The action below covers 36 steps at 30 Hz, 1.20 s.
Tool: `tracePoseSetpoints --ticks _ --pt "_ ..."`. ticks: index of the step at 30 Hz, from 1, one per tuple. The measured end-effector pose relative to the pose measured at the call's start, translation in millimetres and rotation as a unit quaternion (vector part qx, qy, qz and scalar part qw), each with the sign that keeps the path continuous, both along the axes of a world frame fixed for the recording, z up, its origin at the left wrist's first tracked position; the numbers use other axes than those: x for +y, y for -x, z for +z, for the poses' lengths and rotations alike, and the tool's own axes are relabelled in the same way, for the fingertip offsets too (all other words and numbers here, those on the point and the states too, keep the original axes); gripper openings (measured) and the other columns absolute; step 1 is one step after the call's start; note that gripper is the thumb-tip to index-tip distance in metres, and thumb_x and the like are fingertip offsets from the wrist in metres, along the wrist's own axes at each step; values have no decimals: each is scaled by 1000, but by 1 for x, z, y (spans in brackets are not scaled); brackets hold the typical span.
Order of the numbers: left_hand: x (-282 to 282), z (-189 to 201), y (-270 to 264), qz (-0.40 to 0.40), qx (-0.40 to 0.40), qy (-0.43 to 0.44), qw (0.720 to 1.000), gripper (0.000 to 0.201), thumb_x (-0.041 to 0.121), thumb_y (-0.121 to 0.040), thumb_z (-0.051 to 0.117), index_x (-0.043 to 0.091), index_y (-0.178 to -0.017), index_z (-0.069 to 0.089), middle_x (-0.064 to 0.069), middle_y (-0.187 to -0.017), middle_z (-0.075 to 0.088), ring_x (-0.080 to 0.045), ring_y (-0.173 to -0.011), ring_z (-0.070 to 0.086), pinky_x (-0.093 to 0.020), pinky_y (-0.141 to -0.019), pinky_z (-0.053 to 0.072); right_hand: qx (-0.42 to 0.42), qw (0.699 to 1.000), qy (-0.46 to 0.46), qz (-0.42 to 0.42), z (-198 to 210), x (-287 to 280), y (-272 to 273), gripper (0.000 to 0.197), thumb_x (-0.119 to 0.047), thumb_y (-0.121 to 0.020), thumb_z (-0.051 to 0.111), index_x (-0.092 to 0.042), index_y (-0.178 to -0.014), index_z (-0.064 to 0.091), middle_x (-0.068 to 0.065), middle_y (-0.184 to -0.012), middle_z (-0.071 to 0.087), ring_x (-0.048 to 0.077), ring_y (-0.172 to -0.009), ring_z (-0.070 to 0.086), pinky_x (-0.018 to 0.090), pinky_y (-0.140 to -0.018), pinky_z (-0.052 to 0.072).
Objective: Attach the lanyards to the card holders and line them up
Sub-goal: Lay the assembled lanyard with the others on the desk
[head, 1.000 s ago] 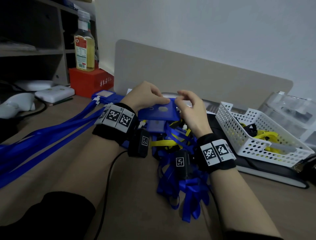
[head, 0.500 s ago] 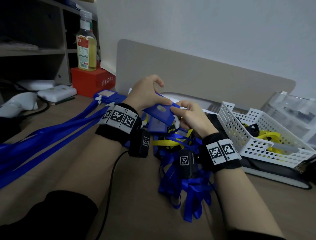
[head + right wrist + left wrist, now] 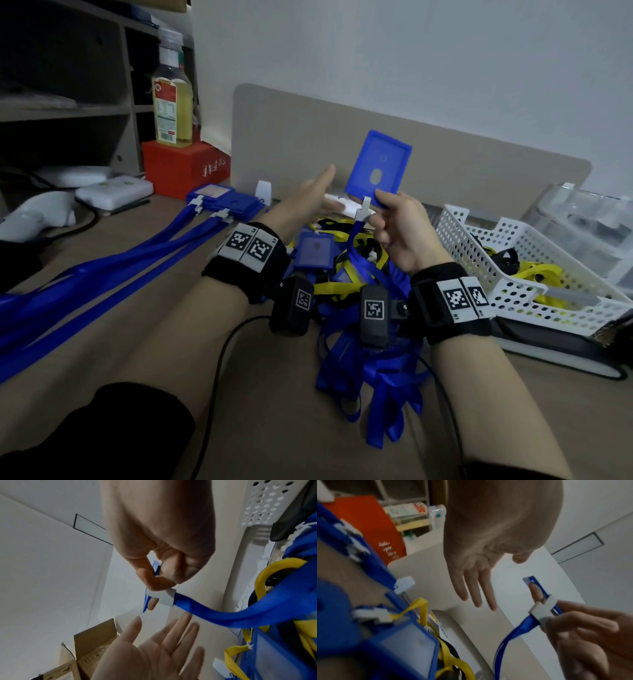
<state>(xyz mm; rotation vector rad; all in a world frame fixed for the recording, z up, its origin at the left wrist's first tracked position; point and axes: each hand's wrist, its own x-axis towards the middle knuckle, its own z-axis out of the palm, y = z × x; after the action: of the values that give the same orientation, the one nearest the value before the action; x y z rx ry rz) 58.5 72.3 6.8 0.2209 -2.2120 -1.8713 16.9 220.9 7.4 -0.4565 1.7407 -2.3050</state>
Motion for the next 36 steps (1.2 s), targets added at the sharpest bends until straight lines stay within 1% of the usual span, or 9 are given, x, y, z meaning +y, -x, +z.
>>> tracePoseSetpoints --ticks 2,4,8,12,15,18,22,30,36 --pt "8 0 -4 -83 -11 -37 996 61 57 -99 28 8 -123 55 -4 -84 71 -12 -84 67 -25 -83 50 1 1000 14 -7 1 1 2 4 -11 -98 43 -10 -101 46 4 -79 58 4 -36 40 15 -30 20" --pt "14 0 -8 -135 0 -30 990 47 46 -101 35 8 -100 64 -5 -74 65 -13 -67 62 -21 -72 51 1 1000 17 -23 0 1 4 8 -11 -99 43 -9 -106 44 5 -78 59 4 -35 41 16 -30 21" --pt "14 -2 -11 -158 21 23 987 30 30 -100 48 9 -83 60 2 -59 53 -11 -56 50 -35 -80 48 -16 999 17 -40 -2 0 7 9 -12 -99 43 -8 -107 44 12 -94 63 6 -36 44 16 -29 22" --pt "12 2 -15 -154 20 5 988 32 27 -100 47 12 -73 52 2 -62 51 -13 -56 54 -39 -86 52 -19 998 8 -62 -3 0 8 10 -13 -99 46 -8 -107 43 7 -89 62 6 -37 47 16 -30 21" --pt "12 8 -22 -154 -2 -10 988 32 28 -102 43 14 -73 47 4 -54 44 -11 -46 43 -28 -60 50 -28 997 -2 -76 -6 0 11 10 -15 -99 46 -9 -107 44 6 -92 62 6 -37 48 16 -30 21" --pt "6 13 -29 -142 -20 13 990 31 31 -102 41 17 -76 48 8 -49 32 -7 -39 23 -18 -40 26 -46 996 -3 -77 -9 -1 15 12 -15 -99 46 -9 -108 47 7 -94 61 5 -36 48 16 -30 21" --pt "-5 16 -40 -124 -50 55 989 31 32 -102 41 16 -80 55 9 -49 32 -4 -35 19 -15 -35 14 -67 995 -2 -74 -9 -2 18 7 -15 -99 45 -10 -102 49 2 -86 61 5 -34 48 15 -29 20" --pt "-43 21 -69 -29 -103 96 990 33 32 -102 42 14 -79 58 4 -53 34 -4 -33 19 -14 -34 13 -85 995 -50 -26 12 -38 27 10 -16 -97 50 -14 -87 50 -1 -78 60 3 -35 47 15 -28 17" --pt "-82 37 -105 85 -103 117 984 32 30 -101 43 14 -81 61 5 -53 38 -6 -37 22 -16 -35 15 -58 996 -66 24 24 -105 37 16 -7 -96 48 -8 -80 49 7 -72 52 9 -49 42 15 -29 21"
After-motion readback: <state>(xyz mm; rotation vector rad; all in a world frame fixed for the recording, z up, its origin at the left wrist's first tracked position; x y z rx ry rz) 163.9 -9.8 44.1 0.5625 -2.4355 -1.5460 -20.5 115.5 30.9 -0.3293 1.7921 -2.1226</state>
